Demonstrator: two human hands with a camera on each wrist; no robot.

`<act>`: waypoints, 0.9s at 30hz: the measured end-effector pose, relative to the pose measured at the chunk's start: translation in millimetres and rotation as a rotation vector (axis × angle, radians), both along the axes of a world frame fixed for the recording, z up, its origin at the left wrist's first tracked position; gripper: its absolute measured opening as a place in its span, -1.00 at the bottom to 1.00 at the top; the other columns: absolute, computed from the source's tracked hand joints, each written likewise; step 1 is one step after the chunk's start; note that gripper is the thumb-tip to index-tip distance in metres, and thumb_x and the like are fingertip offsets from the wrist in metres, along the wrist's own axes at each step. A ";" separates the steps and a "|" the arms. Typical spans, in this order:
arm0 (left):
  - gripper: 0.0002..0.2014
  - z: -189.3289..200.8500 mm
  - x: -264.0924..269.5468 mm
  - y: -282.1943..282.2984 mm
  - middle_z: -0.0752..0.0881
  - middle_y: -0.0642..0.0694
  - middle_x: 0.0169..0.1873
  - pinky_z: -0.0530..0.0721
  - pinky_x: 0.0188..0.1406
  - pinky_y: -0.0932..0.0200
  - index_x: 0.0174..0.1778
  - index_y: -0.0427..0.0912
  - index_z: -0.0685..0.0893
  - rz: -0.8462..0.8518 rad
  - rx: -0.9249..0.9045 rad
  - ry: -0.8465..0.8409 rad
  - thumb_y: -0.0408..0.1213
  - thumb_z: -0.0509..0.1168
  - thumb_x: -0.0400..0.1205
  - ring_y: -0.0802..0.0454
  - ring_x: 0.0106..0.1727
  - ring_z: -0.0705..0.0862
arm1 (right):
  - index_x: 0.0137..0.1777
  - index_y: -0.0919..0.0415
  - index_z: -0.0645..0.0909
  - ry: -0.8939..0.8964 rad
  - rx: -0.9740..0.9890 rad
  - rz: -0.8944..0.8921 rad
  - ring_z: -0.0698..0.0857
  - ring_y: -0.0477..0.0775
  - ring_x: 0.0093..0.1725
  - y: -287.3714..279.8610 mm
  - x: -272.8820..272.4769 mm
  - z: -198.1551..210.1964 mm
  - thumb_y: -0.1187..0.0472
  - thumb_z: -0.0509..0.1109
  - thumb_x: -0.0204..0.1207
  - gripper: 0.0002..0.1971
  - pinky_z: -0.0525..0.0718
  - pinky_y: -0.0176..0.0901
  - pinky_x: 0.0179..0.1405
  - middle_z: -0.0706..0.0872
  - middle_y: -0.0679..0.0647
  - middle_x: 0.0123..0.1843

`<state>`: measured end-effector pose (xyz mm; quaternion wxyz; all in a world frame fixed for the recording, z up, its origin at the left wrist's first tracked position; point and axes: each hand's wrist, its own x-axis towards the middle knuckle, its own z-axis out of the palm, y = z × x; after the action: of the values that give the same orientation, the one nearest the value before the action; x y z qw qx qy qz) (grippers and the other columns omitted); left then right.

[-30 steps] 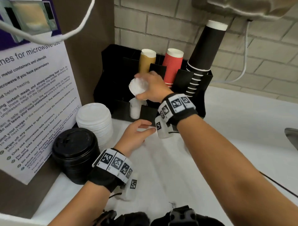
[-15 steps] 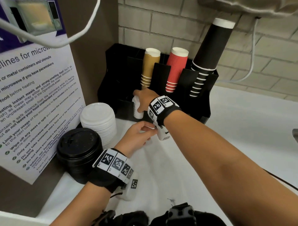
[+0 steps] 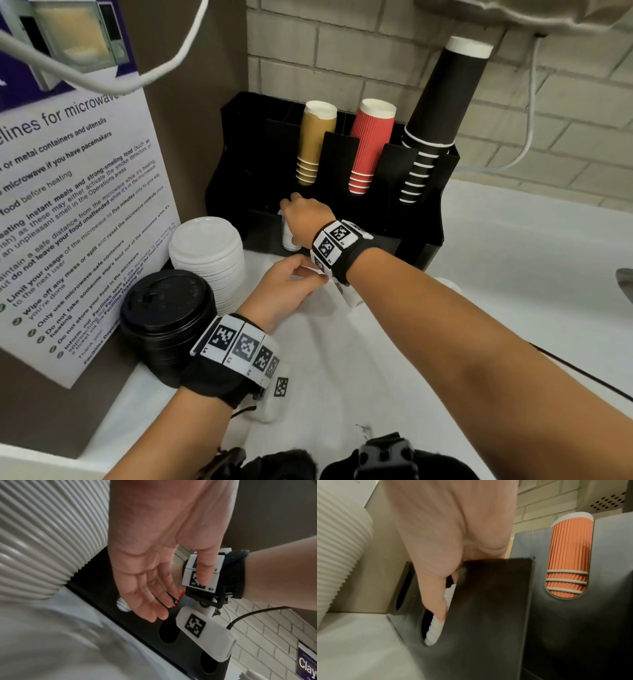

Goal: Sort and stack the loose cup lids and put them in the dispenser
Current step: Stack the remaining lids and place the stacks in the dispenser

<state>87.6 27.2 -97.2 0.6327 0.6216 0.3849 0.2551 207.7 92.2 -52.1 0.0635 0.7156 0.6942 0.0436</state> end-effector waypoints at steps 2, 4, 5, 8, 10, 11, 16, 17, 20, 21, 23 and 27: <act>-0.91 1.8 -0.7 0.8 0.71 0.10 -0.13 0.56 -0.17 0.25 -0.05 0.09 0.69 0.008 0.001 -0.011 -0.20 0.42 0.59 0.10 -0.12 0.70 | 0.41 0.32 0.42 0.034 -0.025 0.002 0.56 0.27 0.27 0.0 3.6 5.4 0.22 0.51 0.43 -0.42 0.62 0.01 0.03 0.48 0.24 0.32; -0.90 3.6 -1.5 2.3 0.72 0.11 -0.13 0.57 -0.15 0.25 -0.04 0.11 0.71 0.012 0.011 -0.025 -0.19 0.43 0.58 0.11 -0.13 0.71 | 0.40 0.31 0.45 0.123 -0.011 0.000 0.50 0.27 0.32 -3.7 10.0 17.0 0.11 0.52 0.41 -0.40 0.59 -0.01 0.14 0.46 0.26 0.34; -0.89 4.4 -1.9 3.0 0.72 0.13 -0.14 0.58 -0.16 0.25 -0.02 0.12 0.72 0.009 0.020 -0.028 -0.18 0.43 0.58 0.13 -0.13 0.71 | 0.41 0.31 0.46 0.203 0.016 -0.009 0.48 0.27 0.34 -8.4 14.4 24.2 0.08 0.53 0.41 -0.38 0.57 -0.01 0.22 0.44 0.27 0.37; -0.89 6.6 -3.3 4.4 0.74 0.23 -0.20 0.63 -0.14 0.24 -0.01 0.13 0.71 -0.007 0.060 -0.035 -0.18 0.41 0.60 0.15 -0.12 0.73 | 0.46 0.25 0.47 0.515 0.132 -0.072 0.52 0.16 0.34 -37.6 32.6 45.2 0.04 0.53 0.44 -0.37 0.51 -0.17 0.27 0.48 0.24 0.39; -0.89 7.5 -4.2 5.5 0.74 0.25 -0.22 0.66 -0.11 0.24 -0.01 0.12 0.72 -0.010 0.073 -0.040 -0.19 0.40 0.61 0.15 -0.12 0.74 | 0.41 0.24 0.54 0.689 0.211 -0.158 0.59 0.06 0.28 -68.6 50.8 51.1 0.06 0.51 0.47 -0.47 0.51 -0.24 0.22 0.61 0.17 0.33; -0.90 8.0 -4.6 5.9 0.74 0.25 -0.22 0.66 -0.11 0.25 -0.01 0.12 0.72 -0.011 0.075 -0.045 -0.19 0.40 0.61 0.16 -0.12 0.75 | 0.37 0.22 0.58 0.758 0.240 -0.224 0.62 0.01 0.23 -86.9 61.6 50.3 0.08 0.49 0.50 -0.53 0.52 -0.27 0.18 0.66 0.13 0.28; -0.89 11.0 -4.2 7.3 0.75 0.15 -0.09 0.66 -0.12 0.28 0.04 0.08 0.72 -0.031 0.073 -0.060 -0.18 0.38 0.63 0.17 -0.12 0.76 | 0.34 0.16 0.61 0.713 0.186 -0.606 0.63 0.10 0.21 -173.6 110.1 24.3 0.05 0.36 0.59 -0.64 0.49 -0.20 0.07 0.68 0.13 0.26; -0.89 11.4 -3.7 7.2 0.75 0.12 -0.06 0.66 -0.12 0.28 0.05 0.08 0.72 -0.035 0.073 -0.062 -0.18 0.37 0.63 0.17 -0.11 0.76 | 0.37 0.14 0.59 0.671 0.153 -0.671 0.60 0.15 0.27 -185.0 115.4 17.6 0.01 0.40 0.56 -0.59 0.50 -0.14 0.13 0.63 0.16 0.32; -0.88 12.3 -1.1 5.4 0.75 0.08 -0.03 0.69 -0.09 0.26 0.08 0.06 0.72 -0.053 0.070 -0.070 -0.18 0.37 0.64 0.19 -0.12 0.76 | 0.48 -0.04 0.45 0.653 0.071 -0.791 0.48 0.23 0.41 -206.6 120.9 0.0 -0.13 0.56 0.35 -0.31 0.56 0.04 0.25 0.47 0.14 0.41; -0.88 12.7 0.2 4.6 0.75 0.08 -0.03 0.69 -0.09 0.26 0.07 0.06 0.72 -0.058 0.069 -0.071 -0.17 0.37 0.64 0.20 -0.12 0.76 | 0.50 -0.09 0.41 0.665 0.057 -0.803 0.46 0.24 0.42 -210.0 121.0 -4.7 -0.13 0.60 0.29 -0.23 0.58 0.09 0.26 0.44 0.14 0.41; -0.88 13.3 2.7 2.6 0.75 0.08 -0.03 0.69 -0.09 0.26 0.06 0.07 0.72 -0.070 0.063 -0.073 -0.18 0.36 0.64 0.20 -0.12 0.76 | 0.52 -0.11 0.36 0.666 0.045 -0.805 0.46 0.24 0.40 -213.0 120.9 -12.6 -0.10 0.65 0.22 -0.14 0.58 0.12 0.27 0.43 0.14 0.38; -0.90 13.5 7.5 -2.3 0.75 0.09 -0.06 0.68 -0.06 0.21 0.04 0.07 0.72 -0.097 0.050 -0.065 -0.20 0.36 0.65 0.14 -0.10 0.76 | 0.50 -0.11 0.37 0.680 0.065 -0.797 0.52 0.23 0.30 -213.1 121.8 -22.9 0.02 0.69 0.20 -0.14 0.57 0.00 0.13 0.46 0.10 0.24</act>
<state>95.1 24.9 -83.7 0.6410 0.6465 0.3270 0.2536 329.5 -120.9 -75.1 -0.1761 0.8995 0.3478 -0.1972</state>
